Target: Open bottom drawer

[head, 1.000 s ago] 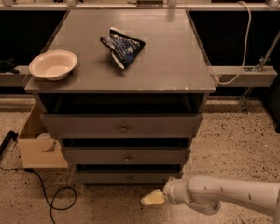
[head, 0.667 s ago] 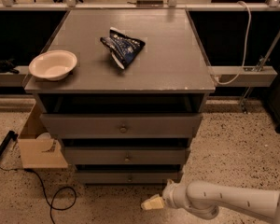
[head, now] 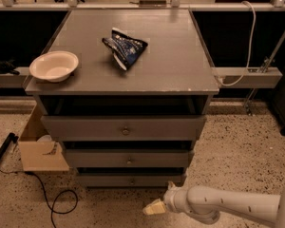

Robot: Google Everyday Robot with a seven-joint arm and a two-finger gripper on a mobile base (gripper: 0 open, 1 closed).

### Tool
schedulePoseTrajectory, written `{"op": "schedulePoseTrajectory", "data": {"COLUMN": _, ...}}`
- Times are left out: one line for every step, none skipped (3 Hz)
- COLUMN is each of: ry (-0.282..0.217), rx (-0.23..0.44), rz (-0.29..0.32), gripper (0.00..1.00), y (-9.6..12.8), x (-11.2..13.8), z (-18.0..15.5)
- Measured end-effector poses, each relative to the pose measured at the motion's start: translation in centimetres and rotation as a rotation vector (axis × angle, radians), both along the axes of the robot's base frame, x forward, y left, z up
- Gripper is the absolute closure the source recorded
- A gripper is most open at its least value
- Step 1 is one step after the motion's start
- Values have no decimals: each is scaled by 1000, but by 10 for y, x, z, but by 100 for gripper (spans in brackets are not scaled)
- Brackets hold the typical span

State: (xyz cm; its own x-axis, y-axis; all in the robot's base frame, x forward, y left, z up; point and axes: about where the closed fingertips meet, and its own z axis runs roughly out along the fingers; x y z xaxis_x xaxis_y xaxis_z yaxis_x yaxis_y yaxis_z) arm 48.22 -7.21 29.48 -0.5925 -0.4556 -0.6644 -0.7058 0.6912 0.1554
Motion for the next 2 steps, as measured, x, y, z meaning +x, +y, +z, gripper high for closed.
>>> {"op": "schedulePoseTrajectory", "data": {"ry": -31, "rx": -9, "rz": 27, "gripper": 0, "y": 8, "x": -5, "z": -2}}
{"op": "schedulePoseTrajectory", "data": {"ry": -75, "rx": -38, "rz": 51, "gripper": 0, "y": 16, "x": 1, "z": -11}}
